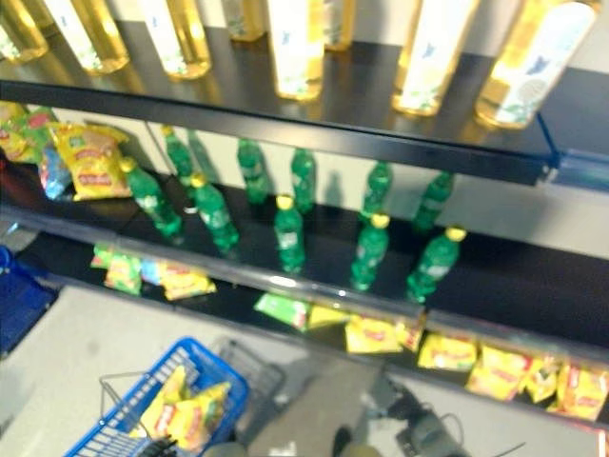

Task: Pick up the snacks into the basket

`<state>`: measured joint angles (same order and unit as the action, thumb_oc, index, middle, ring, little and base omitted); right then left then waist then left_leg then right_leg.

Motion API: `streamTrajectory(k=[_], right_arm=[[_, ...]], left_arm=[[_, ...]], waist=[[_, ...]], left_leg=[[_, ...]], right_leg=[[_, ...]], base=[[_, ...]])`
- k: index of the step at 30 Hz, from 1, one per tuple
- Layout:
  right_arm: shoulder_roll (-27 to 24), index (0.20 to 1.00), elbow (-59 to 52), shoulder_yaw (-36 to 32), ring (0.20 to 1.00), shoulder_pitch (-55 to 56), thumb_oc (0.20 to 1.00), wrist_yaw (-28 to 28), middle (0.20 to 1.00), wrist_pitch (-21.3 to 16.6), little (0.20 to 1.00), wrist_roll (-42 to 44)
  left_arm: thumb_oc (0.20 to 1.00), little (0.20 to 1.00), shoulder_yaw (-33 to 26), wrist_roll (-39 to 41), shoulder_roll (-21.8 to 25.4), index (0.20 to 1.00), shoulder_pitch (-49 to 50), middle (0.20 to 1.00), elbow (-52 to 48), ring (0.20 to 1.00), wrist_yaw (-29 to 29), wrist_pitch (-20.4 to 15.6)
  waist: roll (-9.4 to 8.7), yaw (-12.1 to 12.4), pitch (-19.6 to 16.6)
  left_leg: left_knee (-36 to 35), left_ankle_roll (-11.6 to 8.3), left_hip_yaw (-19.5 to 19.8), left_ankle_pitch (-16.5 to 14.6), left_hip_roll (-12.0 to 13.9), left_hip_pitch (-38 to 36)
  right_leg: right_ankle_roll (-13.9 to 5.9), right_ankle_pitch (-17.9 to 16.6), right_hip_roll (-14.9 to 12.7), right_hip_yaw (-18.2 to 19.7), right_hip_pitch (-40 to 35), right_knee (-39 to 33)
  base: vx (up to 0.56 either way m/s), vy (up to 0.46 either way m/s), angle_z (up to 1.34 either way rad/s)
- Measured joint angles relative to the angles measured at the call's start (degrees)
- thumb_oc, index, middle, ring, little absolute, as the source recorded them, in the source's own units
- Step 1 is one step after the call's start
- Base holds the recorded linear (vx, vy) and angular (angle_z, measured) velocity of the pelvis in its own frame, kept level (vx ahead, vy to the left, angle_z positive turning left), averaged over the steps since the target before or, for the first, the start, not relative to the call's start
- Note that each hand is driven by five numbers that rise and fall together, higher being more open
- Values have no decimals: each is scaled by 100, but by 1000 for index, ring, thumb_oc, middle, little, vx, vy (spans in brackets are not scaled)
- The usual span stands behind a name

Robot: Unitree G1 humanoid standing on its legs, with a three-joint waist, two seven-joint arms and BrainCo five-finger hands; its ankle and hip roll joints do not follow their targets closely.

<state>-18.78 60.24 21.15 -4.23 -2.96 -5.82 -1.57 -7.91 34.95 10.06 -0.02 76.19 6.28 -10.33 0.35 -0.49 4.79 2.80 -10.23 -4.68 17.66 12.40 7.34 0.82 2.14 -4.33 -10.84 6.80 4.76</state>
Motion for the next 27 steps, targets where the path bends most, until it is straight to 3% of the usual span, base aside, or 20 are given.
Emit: streamTrajectory(k=[2, 6, 10, 12, 15, 18, 23, 27], right_arm=[[-53, 1000, -322, 33, 1000, 63, 1000, 9, 1000, -5, 1000, 0], [-125, 1000, -1232, 275, 1000, 120, 1000, 104, 1000, -31, 1000, -23], [-1001, 1000, -3697, 406, 1000, 623, 1000, 492, 1000, -288, 1000, -26], [-1180, 1000, -3983, 225, 1000, 620, 1000, 627, 1000, -428, 1000, -20], [-1764, 1000, -5342, -426, 1000, 1105, 1000, 801, 1000, -542, 1000, -2], [-1784, 1000, -6039, -1030, 1000, 1340, 1000, 743, 1000, -759, 1000, 96], [-1755, 1000, -7043, -1658, 1000, 1783, 1000, 556, 1000, -983, 1000, 211], [-1754, 1000, -7445, -1992, 1000, 1994, 1000, 492, 1000, -1120, 1000, 509]], left_arm=[[200, 200, 15, -48, -26, 200, -1, 200, 6, 200, -5, 5], [200, 200, 9, -52, -20, 200, 10, 200, -121, 200, -6, 14], [200, 200, -3, -57, -29, 200, 170, 200, -468, 200, -17, 62], [200, 200, -16, -136, 16, 200, 209, 200, -442, 200, -12, 62], [200, 200, -146, -498, -82, 200, 257, 200, -435, 200, -13, 63], [200, 200, -247, -504, -121, 200, 338, 200, -470, 200, 20, 54], [200, 200, -315, -512, -128, 200, 420, 200, -465, 200, 98, 48], [200, 200, -486, -556, -126, 200, 537, 200, -464, 200, 161, 34]], waist=[[135, -89, 9], [121, -154, 23], [169, -170, 52], [164, -189, 55], [367, -253, 111], [478, -322, 114], [405, -339, 84], [397, -351, 75]], left_leg=[[-46, 18, 13, 18, 18, 37], [-214, 7, 6, 7, 24, -77], [-658, -52, -118, -42, -12, -445], [-774, -93, -167, -155, -17, -585], [-778, 45, -314, -709, -1, -682], [-777, 58, -325, -1124, -18, -693], [-779, 265, -409, -1259, -260, -736], [-780, 288, -461, -1274, -305, -780]], right_leg=[[5, -58, 49, -85, -70, -121], [-58, -173, 81, -130, -254, -353], [-168, -400, 108, -127, -559, -750], [-213, -428, 103, -125, -663, -904], [-349, -515, 132, -133, -768, -1025], [-480, -563, 104, -111, -748, -1001], [-637, -610, -153, -48, -747, -999], [-678, -628, -197, 23, -756, -1002]], base=[[-7, -5, 23], [-5, 54, 8], [28, 92, -2], [43, 73, 0], [29, 73, 0], [16, 47, -3], [0, 11, -4], [22, 16, -8]])
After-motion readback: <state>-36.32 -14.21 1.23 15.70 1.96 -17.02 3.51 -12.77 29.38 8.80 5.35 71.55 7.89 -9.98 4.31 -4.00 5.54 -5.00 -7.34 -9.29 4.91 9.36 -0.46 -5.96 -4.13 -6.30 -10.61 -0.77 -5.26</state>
